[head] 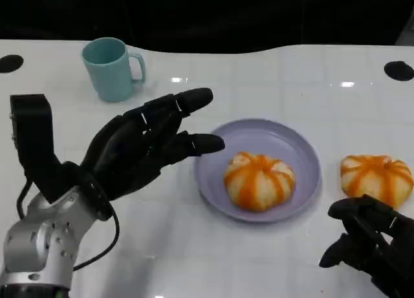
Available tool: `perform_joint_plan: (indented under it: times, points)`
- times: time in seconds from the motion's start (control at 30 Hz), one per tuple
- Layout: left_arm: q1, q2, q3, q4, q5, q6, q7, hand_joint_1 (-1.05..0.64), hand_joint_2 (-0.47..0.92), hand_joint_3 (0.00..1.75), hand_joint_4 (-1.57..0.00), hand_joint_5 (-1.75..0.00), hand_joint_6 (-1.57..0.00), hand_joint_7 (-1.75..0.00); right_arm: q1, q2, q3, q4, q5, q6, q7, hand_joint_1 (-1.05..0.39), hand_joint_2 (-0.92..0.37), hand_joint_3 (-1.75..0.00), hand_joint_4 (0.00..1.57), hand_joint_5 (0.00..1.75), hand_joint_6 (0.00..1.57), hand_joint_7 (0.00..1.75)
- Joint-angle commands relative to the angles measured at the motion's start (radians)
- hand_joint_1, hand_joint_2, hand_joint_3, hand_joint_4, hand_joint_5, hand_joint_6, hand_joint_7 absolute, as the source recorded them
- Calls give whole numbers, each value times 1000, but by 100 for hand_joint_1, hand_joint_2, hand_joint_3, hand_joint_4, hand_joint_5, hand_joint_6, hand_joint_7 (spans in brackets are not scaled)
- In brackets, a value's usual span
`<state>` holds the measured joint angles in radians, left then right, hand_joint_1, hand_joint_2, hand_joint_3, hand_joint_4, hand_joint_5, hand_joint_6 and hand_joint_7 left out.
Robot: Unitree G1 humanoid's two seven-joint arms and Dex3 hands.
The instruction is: Grasp the bread from the table and place it into the plate.
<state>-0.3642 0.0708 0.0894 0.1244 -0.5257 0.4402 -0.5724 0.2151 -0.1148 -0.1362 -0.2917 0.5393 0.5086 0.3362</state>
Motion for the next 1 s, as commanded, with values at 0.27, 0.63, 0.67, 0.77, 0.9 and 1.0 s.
perform_joint_plan:
  times: [0.27, 0.63, 0.67, 0.77, 0.9, 1.0]
  points:
    - [324, -78, 88, -379, -243, 267, 251, -59, 92, 58, -47, -143, -43, -97, 17, -8, 0, -28, -4, -6, -11, -47, -92, -28, 59, 146, 50, 119]
    - [392, -106, 74, -422, -251, 248, 290, -56, 92, 58, -47, -171, -38, -139, 21, -8, 3, -31, -6, -15, -10, -46, -92, -30, 59, 147, 50, 119]
    - [397, -107, 73, -423, -251, 247, 290, -56, 92, 60, -49, -172, -38, -144, 21, -8, 3, -31, -7, -15, -10, -46, -92, -30, 59, 147, 50, 119]
    - [509, -137, 38, -417, -168, 123, 274, -54, 92, 56, -65, -174, -43, -168, 21, -15, 4, -34, -9, -17, -4, -47, -92, -30, 60, 147, 51, 119]
    - [534, -138, 23, -378, -134, 52, 262, -54, 92, 50, -68, -175, -45, -172, 25, -17, 3, -38, -7, -20, 1, -47, -92, -31, 60, 147, 50, 118]
    - [536, -144, 22, -347, -126, 22, 264, -54, 92, 46, -70, -175, -47, -174, 26, -18, 2, -44, -4, -16, 0, -47, -92, -32, 60, 147, 50, 118]
